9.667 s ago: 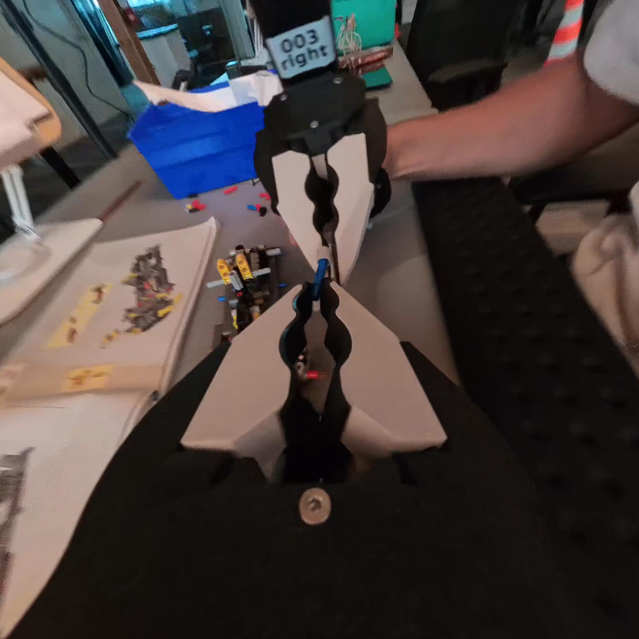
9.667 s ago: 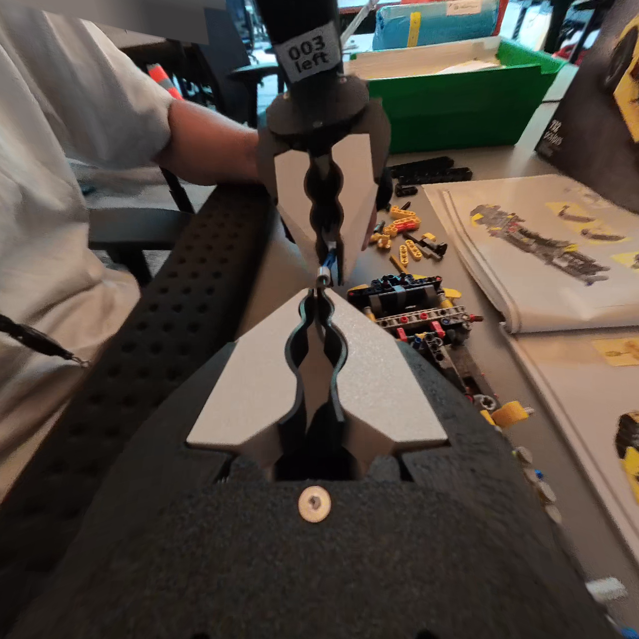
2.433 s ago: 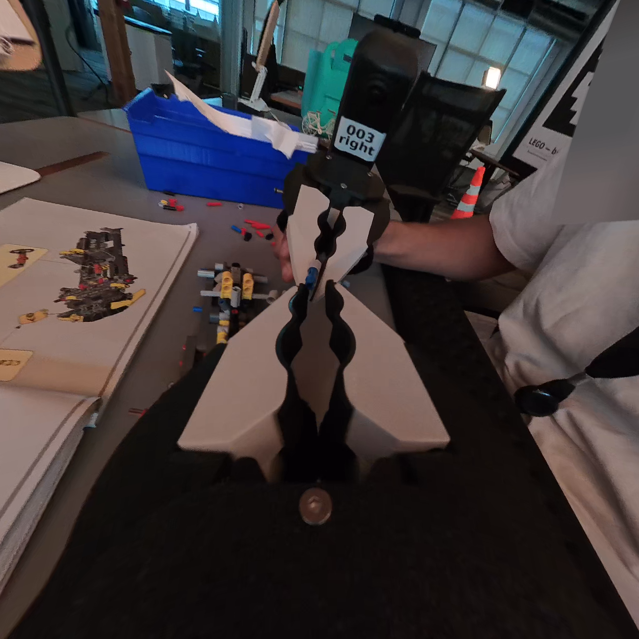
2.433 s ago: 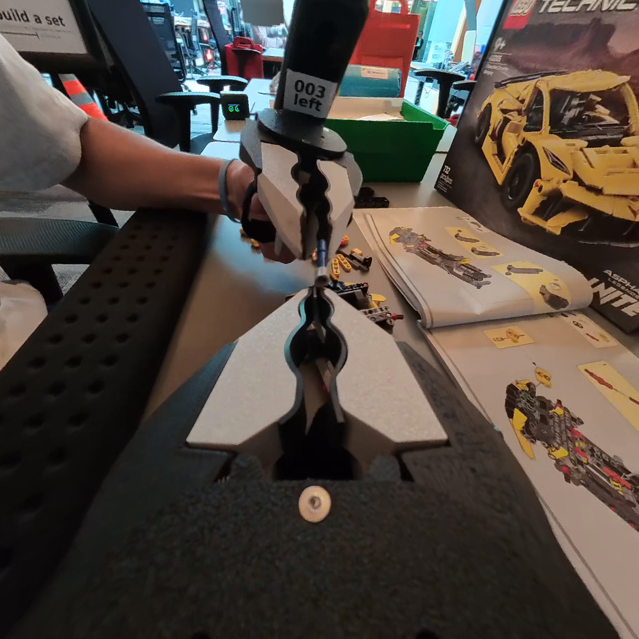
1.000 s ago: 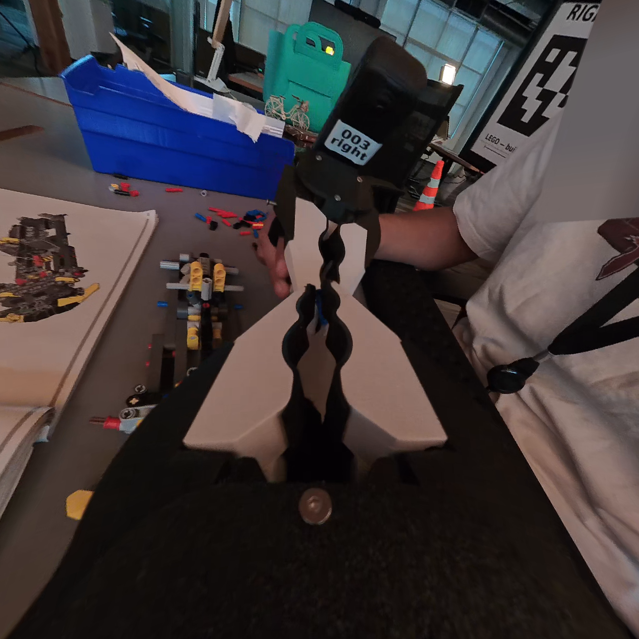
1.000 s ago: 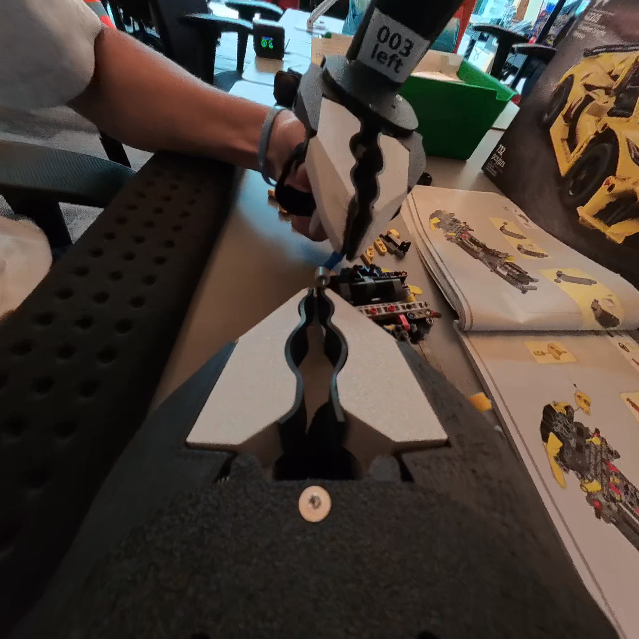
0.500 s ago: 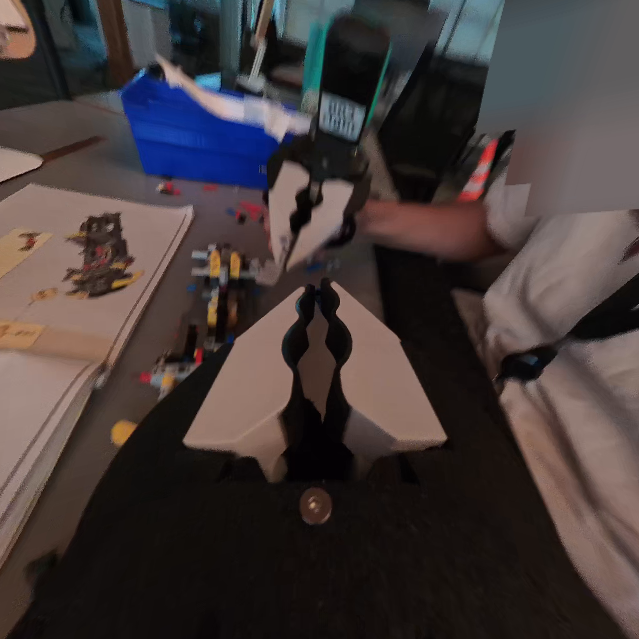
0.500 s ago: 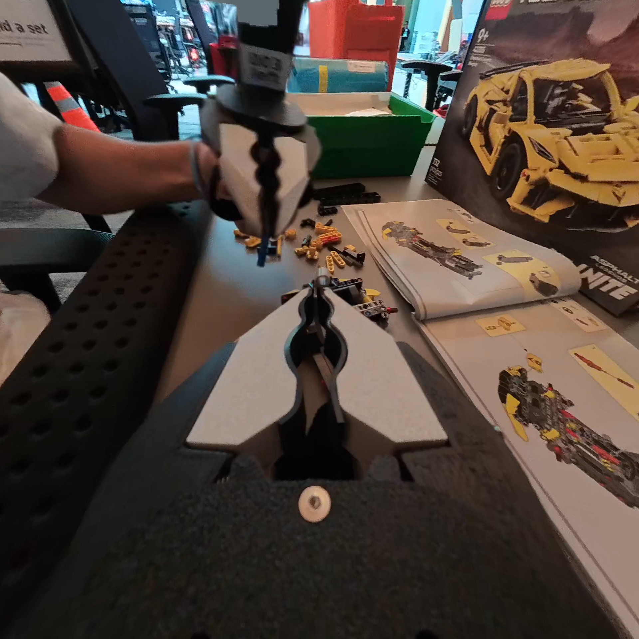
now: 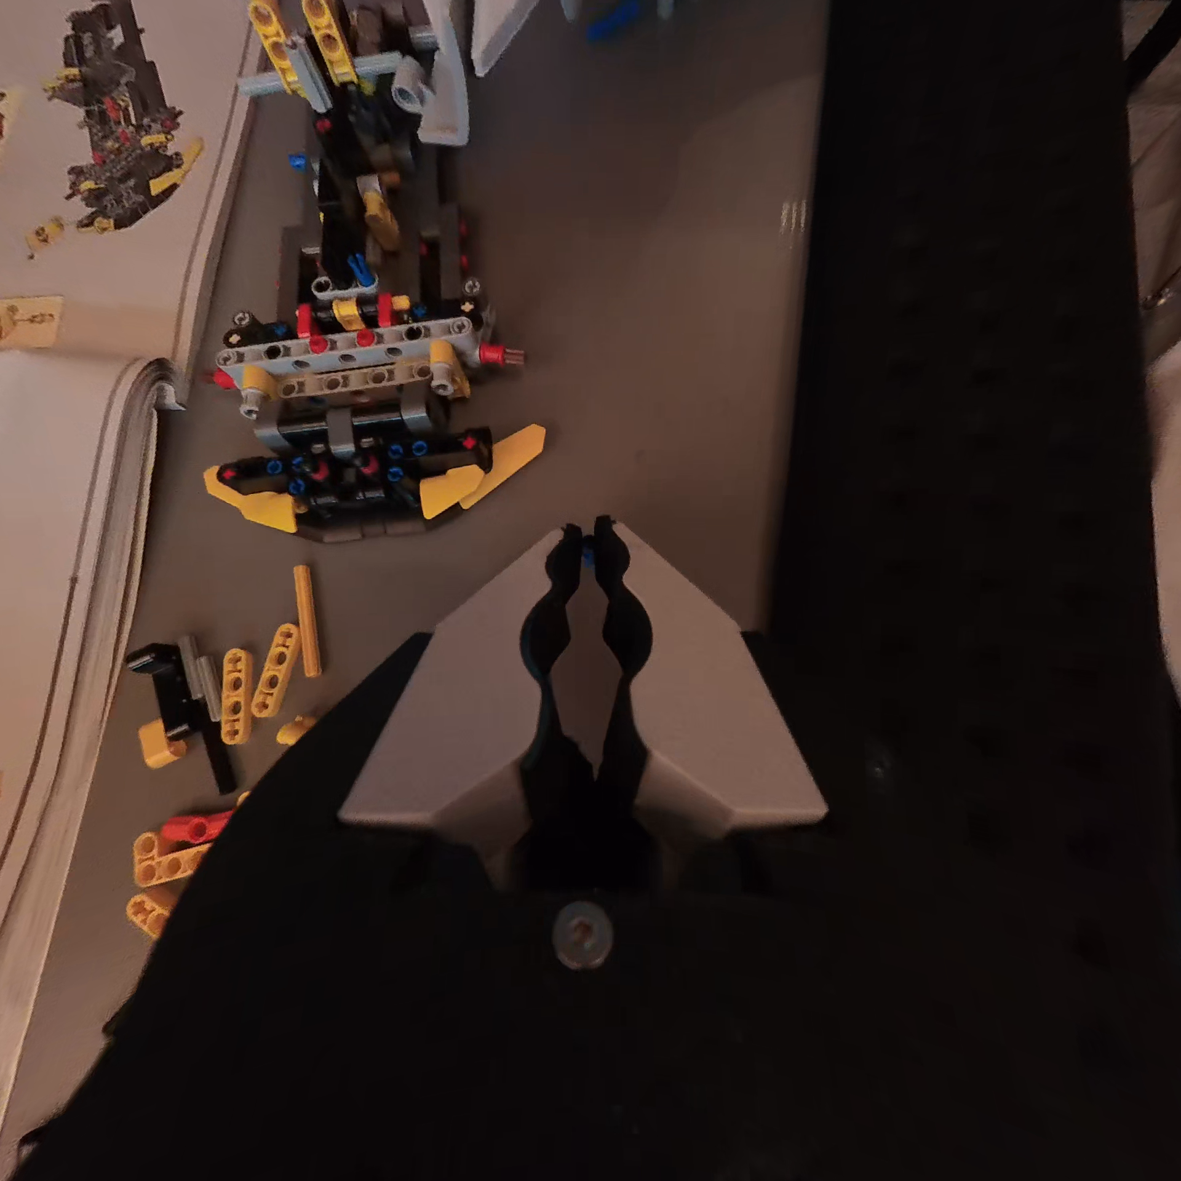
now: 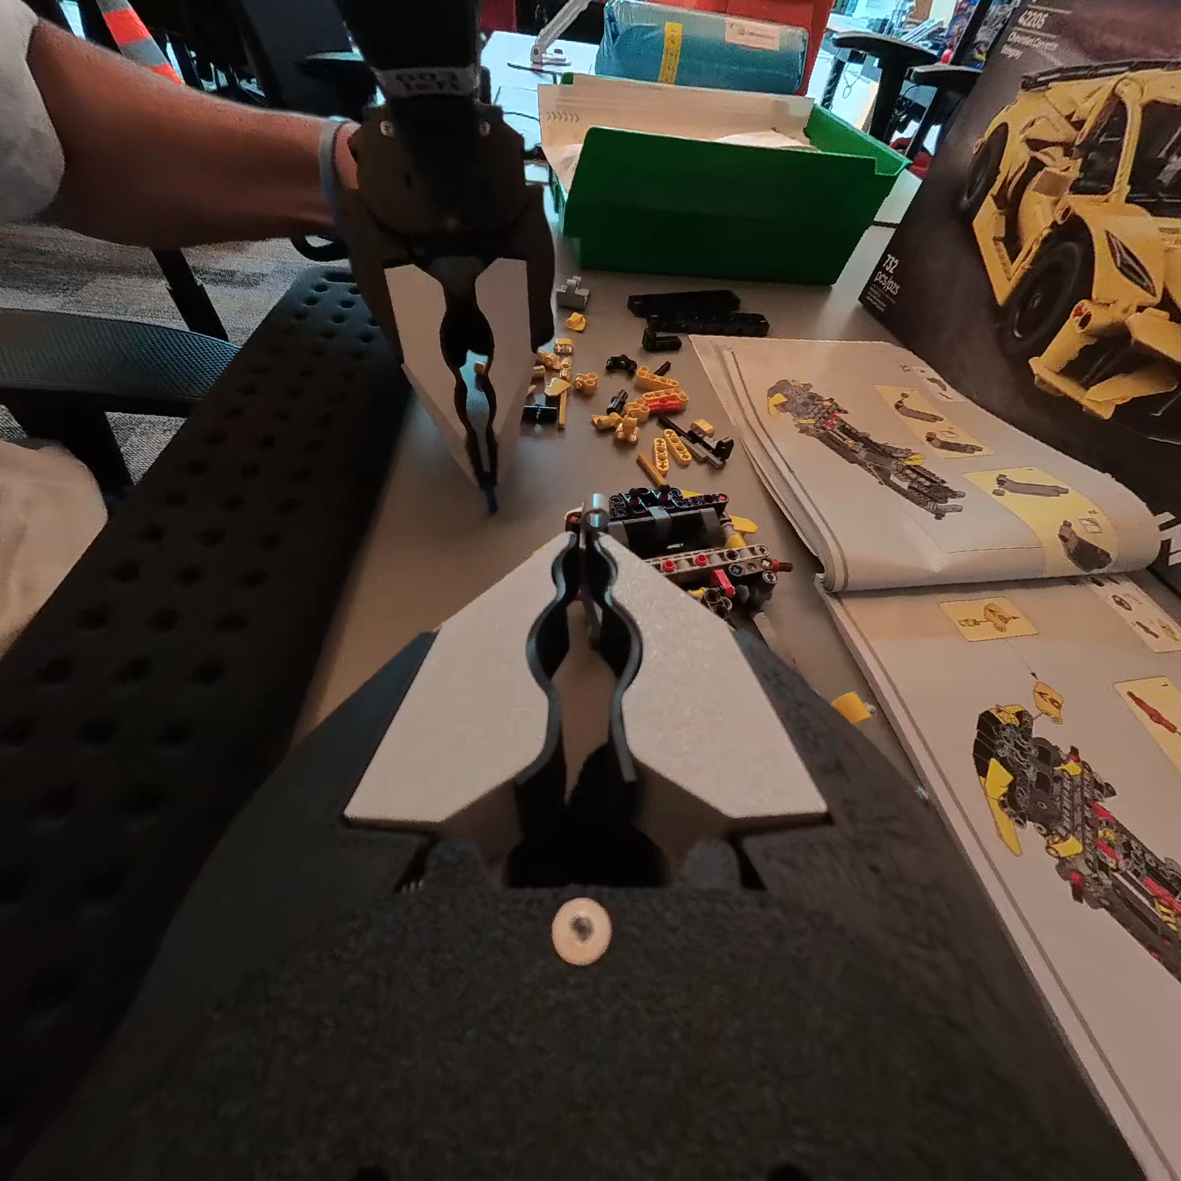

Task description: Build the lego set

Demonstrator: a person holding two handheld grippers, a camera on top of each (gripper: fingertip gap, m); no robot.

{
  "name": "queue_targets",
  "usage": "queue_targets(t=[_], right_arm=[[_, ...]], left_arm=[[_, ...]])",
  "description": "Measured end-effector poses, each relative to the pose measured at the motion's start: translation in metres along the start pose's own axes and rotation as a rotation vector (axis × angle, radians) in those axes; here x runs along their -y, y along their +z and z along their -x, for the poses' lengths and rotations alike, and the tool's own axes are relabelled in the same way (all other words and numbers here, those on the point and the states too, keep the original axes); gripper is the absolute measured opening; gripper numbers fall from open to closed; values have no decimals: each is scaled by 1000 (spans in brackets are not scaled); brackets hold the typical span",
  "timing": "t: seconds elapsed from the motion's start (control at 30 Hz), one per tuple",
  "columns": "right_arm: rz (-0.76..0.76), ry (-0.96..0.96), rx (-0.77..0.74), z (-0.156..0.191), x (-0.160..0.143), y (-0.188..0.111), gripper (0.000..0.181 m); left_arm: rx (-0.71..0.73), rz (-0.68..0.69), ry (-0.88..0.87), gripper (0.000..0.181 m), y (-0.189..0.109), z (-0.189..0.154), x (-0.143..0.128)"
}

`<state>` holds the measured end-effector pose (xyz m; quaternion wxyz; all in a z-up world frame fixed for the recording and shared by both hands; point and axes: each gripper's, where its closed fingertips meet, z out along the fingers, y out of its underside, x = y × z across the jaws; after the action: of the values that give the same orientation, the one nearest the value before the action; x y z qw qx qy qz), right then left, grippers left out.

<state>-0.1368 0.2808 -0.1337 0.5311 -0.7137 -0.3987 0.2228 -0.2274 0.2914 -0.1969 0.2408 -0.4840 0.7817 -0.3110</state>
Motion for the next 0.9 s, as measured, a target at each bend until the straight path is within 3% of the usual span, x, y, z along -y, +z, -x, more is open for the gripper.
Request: queue_targets(t=[0.53, 0.7, 0.9], right_arm=[[13, 13, 8, -1, -4, -4, 1], [23, 24, 32, 2, -6, -2, 1], [50, 16, 58, 9, -10, 3, 1]], left_arm=[[18, 86, 61, 3, 0, 1, -1], [-85, 38, -2, 2, -11, -17, 14], [-157, 314, 99, 2, -14, -28, -5]])
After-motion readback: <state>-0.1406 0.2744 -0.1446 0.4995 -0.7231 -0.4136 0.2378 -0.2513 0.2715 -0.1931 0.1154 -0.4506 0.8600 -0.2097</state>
